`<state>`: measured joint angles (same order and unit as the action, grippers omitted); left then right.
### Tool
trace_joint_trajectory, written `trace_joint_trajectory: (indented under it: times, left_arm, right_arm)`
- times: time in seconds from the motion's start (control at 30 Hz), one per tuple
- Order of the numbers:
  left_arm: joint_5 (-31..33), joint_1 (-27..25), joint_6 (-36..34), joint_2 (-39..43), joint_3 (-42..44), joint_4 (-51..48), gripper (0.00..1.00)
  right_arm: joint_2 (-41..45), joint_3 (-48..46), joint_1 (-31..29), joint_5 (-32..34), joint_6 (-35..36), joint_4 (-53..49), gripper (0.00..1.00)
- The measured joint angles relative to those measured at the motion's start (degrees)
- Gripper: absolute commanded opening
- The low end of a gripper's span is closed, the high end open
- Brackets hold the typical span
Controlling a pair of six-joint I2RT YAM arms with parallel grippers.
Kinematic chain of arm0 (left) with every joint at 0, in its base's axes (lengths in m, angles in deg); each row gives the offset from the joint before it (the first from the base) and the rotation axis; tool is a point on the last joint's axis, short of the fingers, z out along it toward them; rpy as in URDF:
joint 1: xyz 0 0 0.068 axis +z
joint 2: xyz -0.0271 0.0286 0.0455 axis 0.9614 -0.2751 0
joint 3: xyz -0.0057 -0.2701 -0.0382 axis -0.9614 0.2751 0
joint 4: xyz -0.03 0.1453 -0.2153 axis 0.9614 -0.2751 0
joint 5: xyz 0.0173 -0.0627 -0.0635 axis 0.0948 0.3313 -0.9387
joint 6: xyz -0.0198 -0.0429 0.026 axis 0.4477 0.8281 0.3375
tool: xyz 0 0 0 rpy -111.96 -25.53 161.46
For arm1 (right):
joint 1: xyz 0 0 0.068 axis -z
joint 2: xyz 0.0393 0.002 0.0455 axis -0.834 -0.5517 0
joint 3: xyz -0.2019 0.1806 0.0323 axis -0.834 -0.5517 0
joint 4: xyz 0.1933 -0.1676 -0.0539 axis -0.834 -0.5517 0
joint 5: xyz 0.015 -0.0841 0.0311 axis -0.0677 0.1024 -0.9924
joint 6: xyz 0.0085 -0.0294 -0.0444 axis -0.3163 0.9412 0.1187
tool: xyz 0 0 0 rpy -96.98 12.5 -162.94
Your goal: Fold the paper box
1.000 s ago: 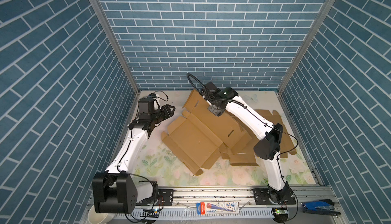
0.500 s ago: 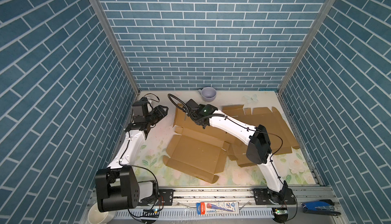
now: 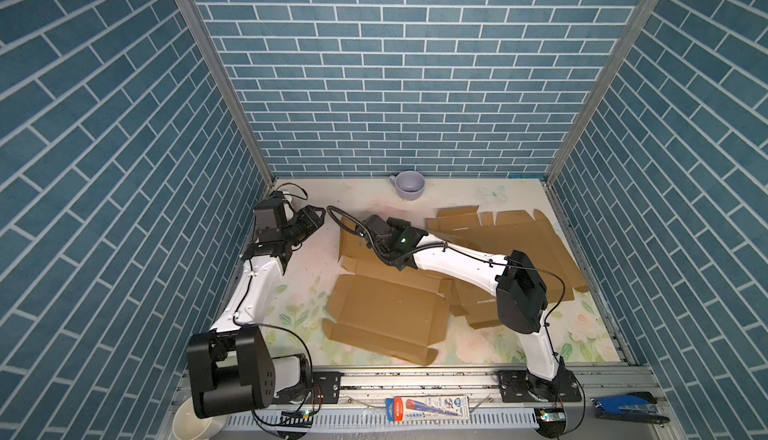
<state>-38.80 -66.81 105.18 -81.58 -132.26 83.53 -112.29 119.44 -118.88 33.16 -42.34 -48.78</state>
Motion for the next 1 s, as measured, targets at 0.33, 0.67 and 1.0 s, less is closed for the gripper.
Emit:
trace_joint_trajectory:
  times: [0.33, 0.67, 1.0]
  left_arm:
    - [-0.26, 0.33, 1.36, 0.31, 1.66, 1.40, 0.58]
    - [-0.42, 0.37, 2.19, 0.15, 1.68, 3.32, 0.58]
    - [-0.37, 0.37, 2.62, -3.32, 1.68, 6.05, 0.58]
  right_arm:
    - [2.69, -3.91, -0.46, 1.14, 2.99, 9.73, 0.00]
    - [3.61, -4.42, 1.38, 3.91, 17.27, 27.47, 0.00]
    - [2.21, -10.99, 0.70, 6.19, 22.82, 39.23, 0.00]
